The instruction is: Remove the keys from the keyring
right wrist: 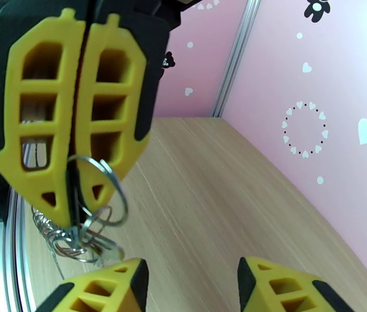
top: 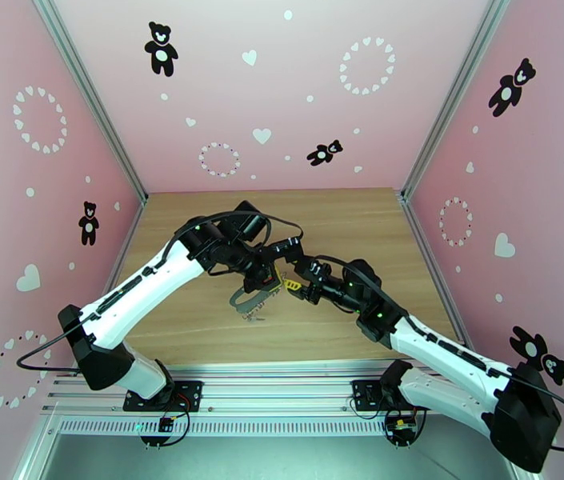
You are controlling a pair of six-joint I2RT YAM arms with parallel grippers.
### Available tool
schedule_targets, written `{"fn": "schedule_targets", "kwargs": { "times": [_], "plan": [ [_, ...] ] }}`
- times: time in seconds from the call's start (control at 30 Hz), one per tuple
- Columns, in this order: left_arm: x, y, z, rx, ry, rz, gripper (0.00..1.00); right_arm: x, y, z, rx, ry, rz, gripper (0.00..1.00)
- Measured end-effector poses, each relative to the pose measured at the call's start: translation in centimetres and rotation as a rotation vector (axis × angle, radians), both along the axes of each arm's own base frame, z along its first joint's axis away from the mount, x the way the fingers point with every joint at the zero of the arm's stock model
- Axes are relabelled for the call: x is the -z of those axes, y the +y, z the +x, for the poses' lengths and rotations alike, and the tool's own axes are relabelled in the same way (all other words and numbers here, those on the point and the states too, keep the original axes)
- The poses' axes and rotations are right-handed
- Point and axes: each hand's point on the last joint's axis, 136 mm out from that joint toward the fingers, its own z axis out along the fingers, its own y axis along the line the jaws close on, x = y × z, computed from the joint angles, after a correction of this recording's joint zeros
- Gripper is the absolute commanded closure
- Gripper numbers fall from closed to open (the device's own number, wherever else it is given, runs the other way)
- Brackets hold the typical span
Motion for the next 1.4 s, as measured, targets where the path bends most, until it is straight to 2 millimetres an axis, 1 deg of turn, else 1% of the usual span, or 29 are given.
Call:
{"fn": "schedule_targets", "kwargs": {
  "times": [0.17,0.27,0.4,0.57,0.87,0.97,1.1,1.3,1.4],
  "plan": [
    [-0.1,0.0,0.0,0.002,0.0,-0.002,1.0,-1.5,-0.1,-1.3,-0.019,-0.043,0.026,0.49],
    [-0.2,0.0,-0.1,0.002,0.0,-0.002,1.0,-2.0,-0.5,-1.5,-0.01,-0.064,0.031,0.49],
    [-0.8,-0.1,0.0,0.004,-0.007,-0.015,1.0,-1.6,-0.6,-1.4,-0.004,-0.073,0.007,0.5],
    [-1.0,-0.1,-0.1,0.006,-0.006,-0.018,1.0,-1.2,-0.5,-1.3,-0.004,-0.081,-0.019,0.51],
    [-1.0,-0.4,-0.2,0.015,0.014,-0.022,1.0,-1.2,0.0,-1.7,-0.028,-0.091,-0.027,0.52],
    [-0.8,-0.5,-0.2,0.016,0.018,-0.018,1.0,-1.1,0.2,-1.8,-0.033,-0.09,-0.029,0.54],
    [-0.7,-0.6,-0.2,0.017,0.023,-0.016,1.0,-1.3,0.1,-1.7,-0.014,-0.097,-0.03,0.55],
    [-0.6,-0.6,-0.2,0.023,0.021,-0.014,1.0,-2.6,-0.6,-1.1,0.043,-0.134,-0.01,0.57],
    [-0.6,-0.5,-0.3,0.023,0.025,-0.01,1.0,-3.3,-0.6,-1.0,0.045,-0.156,-0.009,0.6]
  ]
}}
